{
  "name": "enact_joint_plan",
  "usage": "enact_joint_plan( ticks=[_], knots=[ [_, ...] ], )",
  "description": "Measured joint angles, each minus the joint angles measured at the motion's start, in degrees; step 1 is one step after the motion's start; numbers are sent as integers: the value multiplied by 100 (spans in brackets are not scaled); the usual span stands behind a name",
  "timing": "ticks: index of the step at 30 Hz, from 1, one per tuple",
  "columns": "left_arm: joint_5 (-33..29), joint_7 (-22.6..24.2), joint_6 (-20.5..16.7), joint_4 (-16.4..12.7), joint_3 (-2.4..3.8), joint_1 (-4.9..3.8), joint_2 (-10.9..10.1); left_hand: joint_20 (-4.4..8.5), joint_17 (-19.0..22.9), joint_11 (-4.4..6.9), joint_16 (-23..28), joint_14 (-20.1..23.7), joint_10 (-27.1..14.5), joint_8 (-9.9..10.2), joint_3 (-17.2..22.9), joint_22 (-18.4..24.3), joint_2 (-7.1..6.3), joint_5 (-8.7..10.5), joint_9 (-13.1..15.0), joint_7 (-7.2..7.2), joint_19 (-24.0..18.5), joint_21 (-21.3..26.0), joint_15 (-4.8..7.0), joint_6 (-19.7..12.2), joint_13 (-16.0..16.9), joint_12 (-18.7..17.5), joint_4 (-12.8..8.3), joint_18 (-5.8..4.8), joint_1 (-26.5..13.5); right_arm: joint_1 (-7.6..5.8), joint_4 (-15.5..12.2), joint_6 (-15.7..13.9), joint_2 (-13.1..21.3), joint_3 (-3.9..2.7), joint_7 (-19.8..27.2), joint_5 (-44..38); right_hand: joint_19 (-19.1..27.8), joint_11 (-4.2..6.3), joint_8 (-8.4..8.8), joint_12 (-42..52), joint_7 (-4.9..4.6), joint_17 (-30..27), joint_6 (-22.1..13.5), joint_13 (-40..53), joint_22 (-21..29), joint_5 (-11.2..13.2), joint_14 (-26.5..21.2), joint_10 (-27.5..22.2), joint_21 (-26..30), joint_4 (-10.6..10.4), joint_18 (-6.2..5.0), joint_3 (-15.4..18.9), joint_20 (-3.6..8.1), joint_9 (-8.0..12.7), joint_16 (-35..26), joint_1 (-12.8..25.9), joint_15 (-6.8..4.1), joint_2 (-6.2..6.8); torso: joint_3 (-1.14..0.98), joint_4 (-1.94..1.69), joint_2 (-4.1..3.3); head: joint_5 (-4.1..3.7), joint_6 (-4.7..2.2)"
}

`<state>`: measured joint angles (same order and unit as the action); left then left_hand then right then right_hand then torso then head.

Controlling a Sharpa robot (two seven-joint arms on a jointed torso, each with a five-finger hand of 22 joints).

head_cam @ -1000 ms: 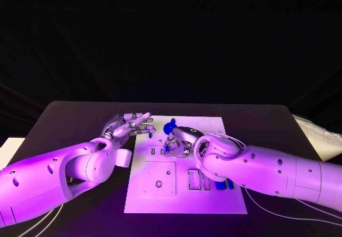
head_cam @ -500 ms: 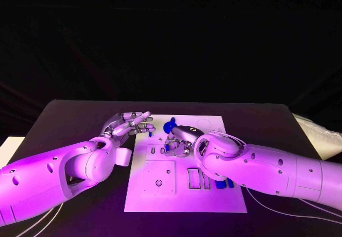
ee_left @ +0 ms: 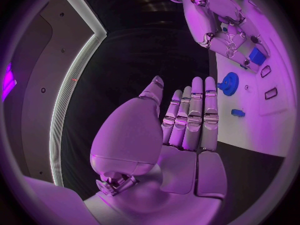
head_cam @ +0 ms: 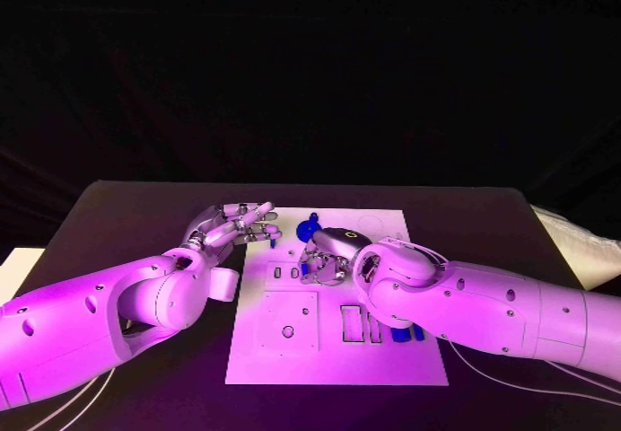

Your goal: Assemble the parts on the task board

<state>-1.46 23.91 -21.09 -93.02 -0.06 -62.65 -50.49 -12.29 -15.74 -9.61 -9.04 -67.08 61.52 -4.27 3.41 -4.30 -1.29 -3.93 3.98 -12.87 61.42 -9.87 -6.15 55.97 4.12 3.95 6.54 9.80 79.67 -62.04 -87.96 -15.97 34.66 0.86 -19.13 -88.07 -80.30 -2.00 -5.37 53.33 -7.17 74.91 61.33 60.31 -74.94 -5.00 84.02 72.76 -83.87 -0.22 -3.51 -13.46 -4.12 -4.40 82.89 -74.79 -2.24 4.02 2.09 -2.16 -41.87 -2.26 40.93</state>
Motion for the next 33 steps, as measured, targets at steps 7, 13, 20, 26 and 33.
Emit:
enact_joint_plan(
  ticks=[7, 13, 20, 26, 33],
  knots=[
    [-1, -3, 2, 5, 0, 0, 0, 0, -6, 0, 0, 0, 0, 0, 0, 2, 0, 0, 0, 0, 0, 23, 0, 0, 0, 0, 0, 0, 0, 4, -8, -4, 2, 1, -1, -16, 21, -24, 65, -23, -61, 0, -164, -41, 1, -77, 10, -28, 0, -44, 0, 76, -21, 41, 0, 34, 30, 92, -1, 0, -1, -5, 7],
    [-1, -6, 3, 9, 0, 0, 0, 0, -8, 0, 0, 0, 0, 0, 0, 5, 0, 0, 0, 0, 0, 22, 0, 0, 0, 0, 0, 0, 0, 8, -13, -22, 5, 4, 0, -25, 20, -30, 87, -23, -68, -1, -188, -55, 1, -77, -11, -34, 0, -65, 0, 129, -21, 50, 0, 57, 51, 114, 0, -3, -1, -7, 11],
    [-1, -10, 5, 12, 0, 0, 2, 0, -8, 0, 0, 0, 0, 0, 0, 5, 0, 0, 0, 0, 0, 22, 0, 0, 0, 0, 0, 0, 0, 26, -34, -103, 14, 16, 4, -26, 20, -30, 87, -23, -66, 4, -226, -66, 1, -77, -11, -34, 11, -74, 0, 168, -20, 50, 0, 67, 51, 125, 0, -2, -1, -7, 13],
    [-1, -13, 8, 29, 0, 0, 5, 0, -8, 0, 1, 0, 0, 0, 0, 5, 0, 0, 0, 0, 0, 22, 0, 0, 0, 0, 0, 0, 0, 77, -127, -328, 75, 39, 38, -17, 19, -52, 108, -23, -69, 4, -269, -75, 2, -121, -11, -55, 22, -107, 1, 236, -63, 52, 0, 68, 51, 186, 0, -2, -1, -7, 4],
    [7, -36, 36, 128, 0, 0, 2, 17, -73, 15, 22, -57, 15, 0, -35, 5, 61, 0, 11, 23, 107, 22, 33, 23, 9, 0, -35, 0, -14, 67, -392, -608, 200, 21, 232, 0, 19, -75, 108, -46, -87, 4, -389, -118, 2, -200, 11, -77, 22, -231, 1, 437, -63, 59, 0, 125, 72, 243, -14, 1, 3, 13, -21]
  ],
)
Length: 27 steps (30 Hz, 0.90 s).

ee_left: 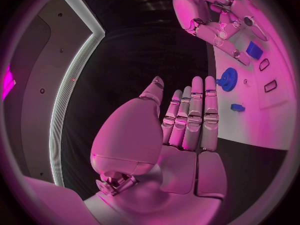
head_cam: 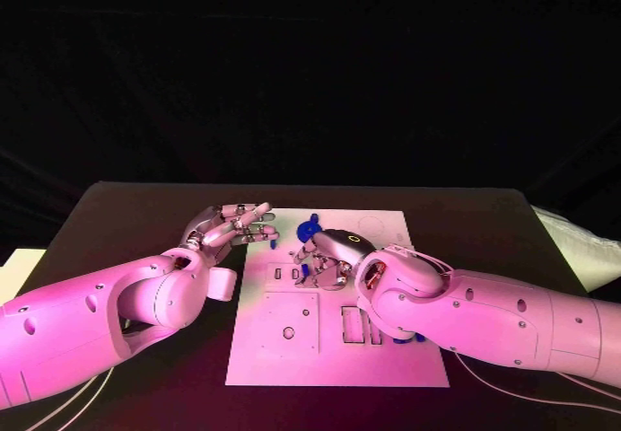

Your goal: Assemble the parts on the task board

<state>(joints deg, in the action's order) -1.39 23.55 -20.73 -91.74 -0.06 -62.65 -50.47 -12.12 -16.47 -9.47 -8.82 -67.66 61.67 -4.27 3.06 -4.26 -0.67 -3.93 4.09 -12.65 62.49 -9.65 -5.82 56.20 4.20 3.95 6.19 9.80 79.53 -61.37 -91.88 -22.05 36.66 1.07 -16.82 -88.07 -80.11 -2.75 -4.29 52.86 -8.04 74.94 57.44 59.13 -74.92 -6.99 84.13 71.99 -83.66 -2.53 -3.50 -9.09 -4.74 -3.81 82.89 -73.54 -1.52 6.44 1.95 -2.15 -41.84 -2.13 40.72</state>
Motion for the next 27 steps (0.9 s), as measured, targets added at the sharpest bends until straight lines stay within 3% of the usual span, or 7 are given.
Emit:
enact_joint_plan(
  ticks=[7, 14, 16, 20, 21, 24, 27],
  knots=[
    [87, -46, 12, 60, -1, 0, -32, 57, -98, 89, -65, -201, 89, 0, -19, -25, 11, 0, 0, 42, 172, 0, 59, 79, 16, 0, -52, 0, 7, -143, -384, -174, 279, -71, 277, 68, 20, -49, 23, -63, -25, -1, -66, -61, 1, 0, -21, -49, 0, -104, 0, 151, -20, 0, 0, -23, 21, 23, -20, 4, 18, 12, -19],
    [457, -416, -9, 6, -8, -78, -187, 353, -649, 306, -859, -1184, 693, -4, -79, -246, 122, 0, 15, 233, 980, -458, 369, 276, 174, 211, 6, -1, -80, -517, -730, -212, 789, -122, 513, 350, 0, -49, 9, -13, -25, -1, -66, -44, 1, -62, -21, -49, 0, -174, 0, 253, -41, -3, 0, -74, 21, -29, -91, 31, 60, 63, -4],
    [757, -777, 2, -34, -8, -160, -221, 517, -1331, 458, -1764, -1543, 1043, -79, -150, -418, 139, 0, 33, 340, 1427, -771, 525, 383, 311, 418, 83, 0, -191, -681, -774, -213, 1021, -129, 586, 641, 0, -49, -11, 26, -24, -1, -65, -22, 1, -158, -21, -49, 0, -173, -1, 253, -41, -7, -36, -177, 21, -132, -112, 40, 84, 77, 4],
    [1575, -1763, 178, -93, -7, -353, -247, 795, -4953, 676, -5787, -1639, 1536, -323, -357, -1088, 95, 0, 102, 585, 2058, -1720, 789, 560, 962, 1239, 473, -1, -534, -990, -745, -215, 1423, -143, 729, 1443, 21, -49, -11, 41, -4, -1, -45, -11, 67, -263, -21, -48, 55, -166, -1, 194, -60, -6, -111, -303, 21, -260, -147, 57, 138, 111, 24],
    [1789, -2032, 261, -104, -7, -409, -237, 858, -5556, 718, -6583, -1631, 1507, -445, -441, -1828, 117, 0, 142, 630, 2120, -2428, 798, 562, 1319, 1641, 643, -50, -601, -1045, -731, -216, 1508, -147, 764, 1648, 34, -49, -11, 62, -4, -2, -45, -11, 84, -289, -21, -48, 55, -166, 0, 194, -47, -6, -111, -308, 21, -266, -154, 61, 151, 119, 27],
    [2495, -2970, 624, -111, -7, -608, -131, 930, -5829, 767, -7534, -1630, 1252, -758, -670, -3751, 171, 18, 257, 674, 2160, -4176, 821, 568, 2114, 2559, 974, -312, -800, -1163, -675, -217, 1752, -148, 882, 2285, 43, -49, -11, 70, -4, -2, -45, -11, 119, -289, -21, -48, 78, -166, 0, 194, -39, -6, -145, -331, 21, -288, -174, 77, 191, 140, 35],
    [3154, -3835, 1047, -42, -5, -777, 87, 1021, -5848, 855, -8047, -1630, 1158, -1220, -987, -5195, 291, 20, 500, 789, 2153, -5467, 887, 603, 3630, 4179, 1004, -398, -1013, -1225, -616, -216, 1903, -143, 970, 2772, 76, -49, -11, 70, -4, -2, -45, -20, 150, -319, -21, -48, 90, -175, 0, 185, -46, -6, -178, -331, 21, -288, -192, 92, 230, 168, 41]
  ],
)
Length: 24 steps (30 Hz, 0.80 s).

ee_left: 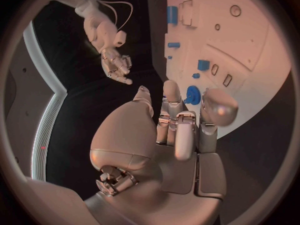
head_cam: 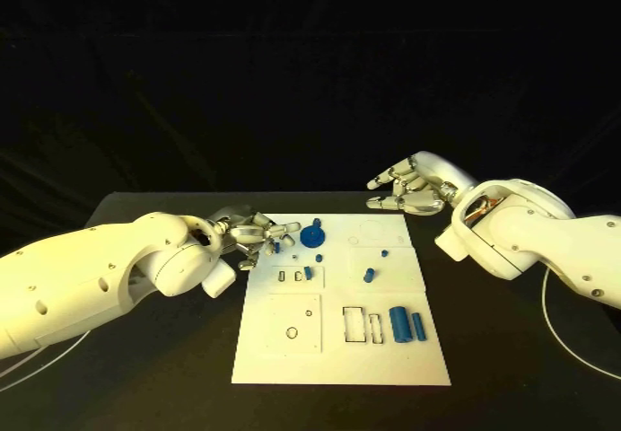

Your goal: Assemble the parts on the task board

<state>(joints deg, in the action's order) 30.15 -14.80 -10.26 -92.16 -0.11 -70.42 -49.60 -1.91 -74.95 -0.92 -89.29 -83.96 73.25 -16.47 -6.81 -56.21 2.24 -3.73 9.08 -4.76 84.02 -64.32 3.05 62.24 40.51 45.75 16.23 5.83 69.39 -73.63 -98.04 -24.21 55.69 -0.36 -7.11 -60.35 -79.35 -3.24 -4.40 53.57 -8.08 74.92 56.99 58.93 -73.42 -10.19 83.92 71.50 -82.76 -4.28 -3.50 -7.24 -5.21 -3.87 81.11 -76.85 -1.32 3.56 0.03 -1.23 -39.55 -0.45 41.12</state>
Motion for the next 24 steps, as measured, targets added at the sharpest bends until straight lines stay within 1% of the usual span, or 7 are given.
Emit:
enact_joint_plan(
  ticks=[1, 3, 5, 11, 18, 20, 24],
  knots=[
    [186, -232, 131, 41, 0, -38, 80, 0, 0, 27, -41, -4, 28, -140, -77, -287, 32, 0, 85, 9, 0, -248, 38, 9, 419, 433, 15, -55, -39, -11, 15, 2, 31, 1, 19, 117, 17, 0, 0, 0, 0, 0, 0, -10, 21, -1, 0, 0, 11, -7, -1, -7, 17, 0, -19, 0, 0, 0, -8, 5, 13, 10, 6],
    [581, -693, 431, 156, -13, -110, 247, 0, 0, 69, -54, -3, 7, -451, -255, -712, 99, 13, 306, 80, 0, -615, 56, -96, 1084, 1094, 5, -55, -105, -25, 39, 17, 76, 5, 48, 326, 71, 0, 0, -51, 0, 0, 0, -47, 87, -1, 0, 0, 43, -7, -1, -7, 8, 0, -88, 0, 0, 0, -19, 13, 29, 18, 9],
    [901, -1033, 704, 333, -43, -176, 426, -11, 0, 83, -54, -3, 3, -635, -395, -887, 177, 60, 446, 70, -45, -762, 56, -205, 1358, 1353, 44, -55, -182, -32, 45, 47, 103, 15, 55, 444, 98, 0, 0, -82, 0, 0, 0, -82, 136, -1, 0, 0, 87, -7, 0, -7, -2, 0, -122, 0, 0, 0, -30, 18, 46, 27, 17],
    [1656, -1702, 1396, 868, -69, -326, 994, -26, 1, 113, -54, -3, -28, -927, -654, -1097, 242, 68, 681, 90, -102, -930, 56, -279, 1581, 1550, 45, -55, -248, -44, 80, 177, 127, 34, 43, 564, 99, 20, -23, -82, 0, -1, 0, -96, 155, -1, 0, -20, 87, -32, 0, 19, -4, 0, -123, 0, 0, 0, -55, 20, 87, 44, 43],
    [2046, -1985, 1771, 1267, -109, -343, 1433, -26, 1, 168, -54, -2, 28, -1269, -897, -1416, 280, 68, 991, 171, -102, -1179, 95, -361, 1828, 1773, 40, -55, -331, -47, 117, 301, 79, 46, 0, 576, 99, 20, -23, -82, 0, -1, 0, -109, 187, -1, 0, -20, 110, -64, 0, 51, -4, 1, -155, 0, 0, 0, -56, 20, 93, 57, 62],
    [2116, -2030, 1835, 1344, -122, -343, 1527, -12, 1, 185, -54, -1, 45, -1348, -968, -1482, 303, 68, 1069, 163, -88, -1224, 95, -392, 1873, 1800, 47, -137, -354, -47, 123, 338, 68, 47, -22, 567, 120, 20, -23, -82, 0, -1, 0, -117, 196, -1, 0, -20, 110, -64, 0, 51, 17, 1, -177, 0, 0, 0, -52, 20, 90, 63, 71],
    [2231, -2106, 1932, 1478, -134, -339, 1655, -4, 1, 206, -54, -10, 66, -1472, -1057, -1589, 333, 68, 1200, 182, -80, -1292, 125, -434, 1950, 1864, 37, -138, -383, -47, 140, 413, 45, 51, -74, 535, 140, 20, -23, -104, 0, -17, 0, -122, 226, -1, 0, -20, 121, -76, 0, 63, -3, 1, -200, 0, 0, 0, -50, 21, 90, 70, 95]
  ],
)
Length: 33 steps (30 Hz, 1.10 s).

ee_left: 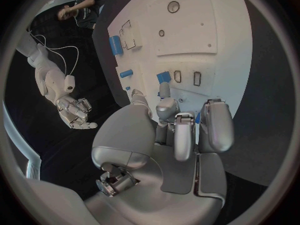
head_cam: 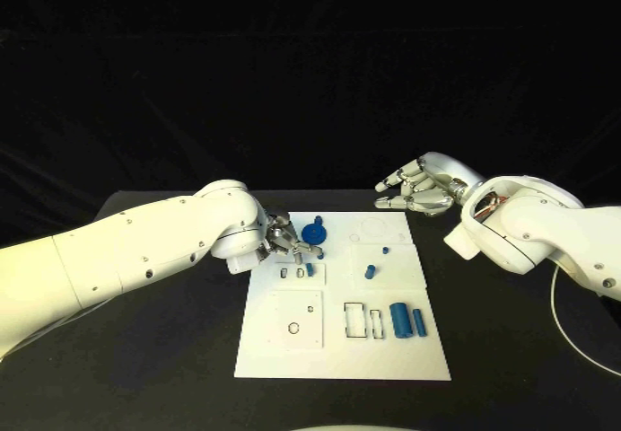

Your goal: Assemble the parts on the task board

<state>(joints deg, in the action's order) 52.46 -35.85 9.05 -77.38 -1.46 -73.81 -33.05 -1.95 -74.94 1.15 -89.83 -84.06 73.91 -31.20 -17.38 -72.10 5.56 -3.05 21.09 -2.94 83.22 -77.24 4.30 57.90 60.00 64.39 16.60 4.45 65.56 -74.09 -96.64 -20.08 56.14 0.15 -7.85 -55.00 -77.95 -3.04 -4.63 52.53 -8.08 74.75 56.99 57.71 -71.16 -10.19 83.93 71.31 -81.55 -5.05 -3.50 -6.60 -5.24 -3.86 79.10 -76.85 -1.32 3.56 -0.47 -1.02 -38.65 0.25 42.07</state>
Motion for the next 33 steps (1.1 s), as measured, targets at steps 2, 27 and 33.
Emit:
enact_joint_plan(
  ticks=[2, 27, 33],
  knots=[
    [44, -30, 34, 69, -4, 2, 47, 20, 0, 20, 0, 10, 20, -62, -46, -41, 0, 0, 65, 11, 21, -36, 10, -52, 29, 18, -2, 0, 0, 0, 13, 40, -13, 2, -26, -23, 7, 0, 0, 0, 0, -20, 0, -13, 20, 0, 0, 0, 15, -3, 0, 3, 7, 0, -11, 0, 0, 0, 2, 0, -1, 1, 9],
    [218, -165, 354, 455, -16, 97, 414, 61, 2, 29, 0, 10, 133, -330, -174, -286, 174, 0, 429, 30, 62, -214, 10, -217, 287, 240, -18, 0, 174, 5, 56, 342, -113, 21, -195, -351, 133, 10, 0, -133, 0, -162, 0, -132, 192, -24, 0, -93, 122, -34, 0, 35, 9, 0, -145, 0, 0, 0, -2, -26, 7, 3, 99],
    [242, -183, 425, 540, -16, 112, 476, 61, 2, 29, 0, 10, 133, -359, -162, -285, 202, 0, 473, 41, 62, -236, 10, -245, 288, 240, -30, 0, 208, 5, 56, 348, -118, 21, -201, -370, 133, 10, 0, -133, 0, -162, 0, -132, 204, -46, 0, -93, 122, -34, -57, 35, 9, 0, -145, 0, 0, 0, -5, -26, 7, 13, 105]
  ],
)
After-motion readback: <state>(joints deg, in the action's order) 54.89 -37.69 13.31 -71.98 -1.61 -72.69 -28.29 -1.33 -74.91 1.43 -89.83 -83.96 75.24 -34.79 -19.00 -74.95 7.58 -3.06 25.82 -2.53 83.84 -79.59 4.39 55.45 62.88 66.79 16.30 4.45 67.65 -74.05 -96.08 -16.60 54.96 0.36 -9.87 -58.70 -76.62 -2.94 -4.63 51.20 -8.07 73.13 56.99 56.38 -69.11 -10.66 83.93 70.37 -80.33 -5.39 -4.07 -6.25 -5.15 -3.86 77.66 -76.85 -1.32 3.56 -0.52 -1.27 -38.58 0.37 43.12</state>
